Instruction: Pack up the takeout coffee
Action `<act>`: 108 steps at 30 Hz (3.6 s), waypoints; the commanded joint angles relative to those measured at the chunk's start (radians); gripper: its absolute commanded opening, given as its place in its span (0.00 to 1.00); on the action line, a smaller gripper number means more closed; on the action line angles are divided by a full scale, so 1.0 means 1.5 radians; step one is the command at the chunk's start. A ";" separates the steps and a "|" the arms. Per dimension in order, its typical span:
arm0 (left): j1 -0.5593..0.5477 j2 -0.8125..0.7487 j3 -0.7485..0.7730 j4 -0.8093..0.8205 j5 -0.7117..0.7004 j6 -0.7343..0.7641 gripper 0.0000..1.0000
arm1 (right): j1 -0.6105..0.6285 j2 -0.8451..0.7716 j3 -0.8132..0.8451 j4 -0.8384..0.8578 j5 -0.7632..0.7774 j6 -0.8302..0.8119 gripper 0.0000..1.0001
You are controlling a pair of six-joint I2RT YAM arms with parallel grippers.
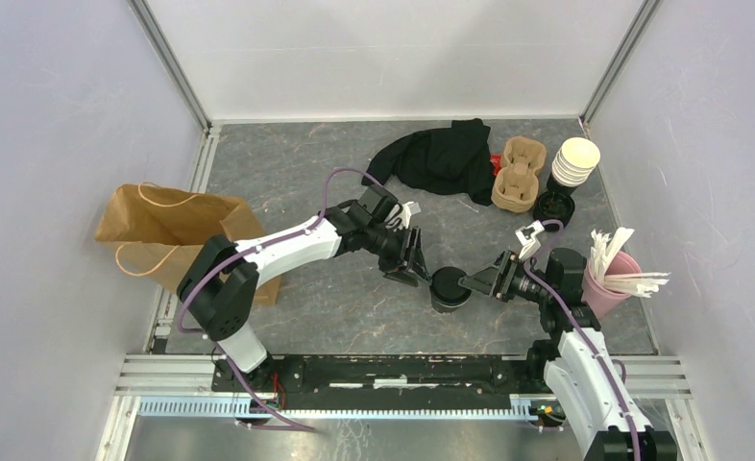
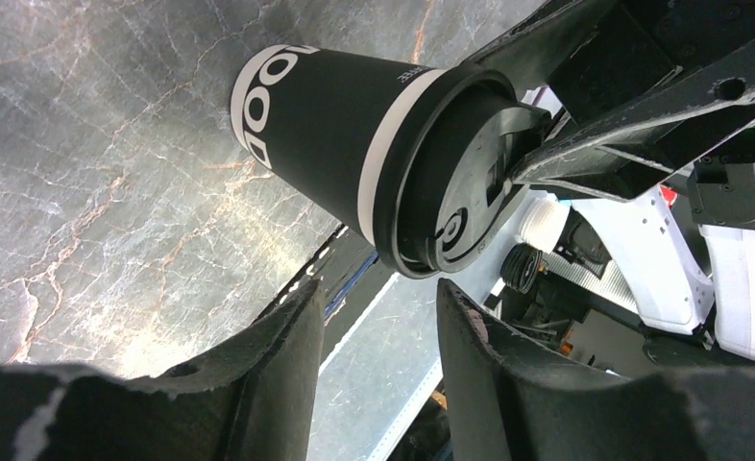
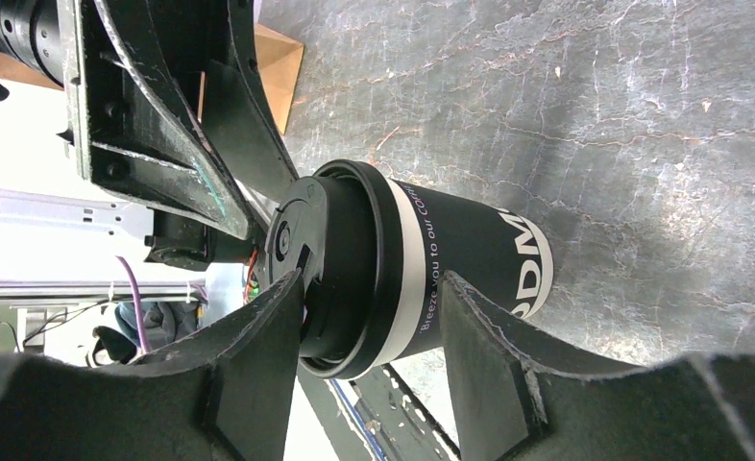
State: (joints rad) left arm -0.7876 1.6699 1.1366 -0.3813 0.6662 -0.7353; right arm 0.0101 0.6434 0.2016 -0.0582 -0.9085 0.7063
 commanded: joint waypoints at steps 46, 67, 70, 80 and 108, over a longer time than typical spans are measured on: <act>0.026 -0.091 0.019 -0.028 -0.028 0.065 0.83 | 0.092 0.171 0.066 0.033 -0.002 -0.126 0.58; 0.022 0.032 0.000 -0.020 0.024 0.075 0.68 | 0.035 0.132 0.174 -0.136 0.052 -0.165 0.81; 0.022 0.032 -0.001 -0.022 0.022 0.076 0.67 | 0.012 0.105 0.150 -0.172 0.040 -0.177 0.78; 0.021 0.036 -0.008 -0.023 0.021 0.063 0.65 | 0.021 0.083 0.059 -0.077 -0.018 -0.087 0.59; -0.006 0.055 0.014 -0.022 0.006 0.045 0.62 | 0.108 -0.001 0.012 -0.055 0.066 0.054 0.48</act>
State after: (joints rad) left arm -0.7773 1.7260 1.1458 -0.4114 0.7128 -0.6468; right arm 0.1646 0.6518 0.2638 -0.2214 -0.8753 0.7277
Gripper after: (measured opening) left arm 0.624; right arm 0.492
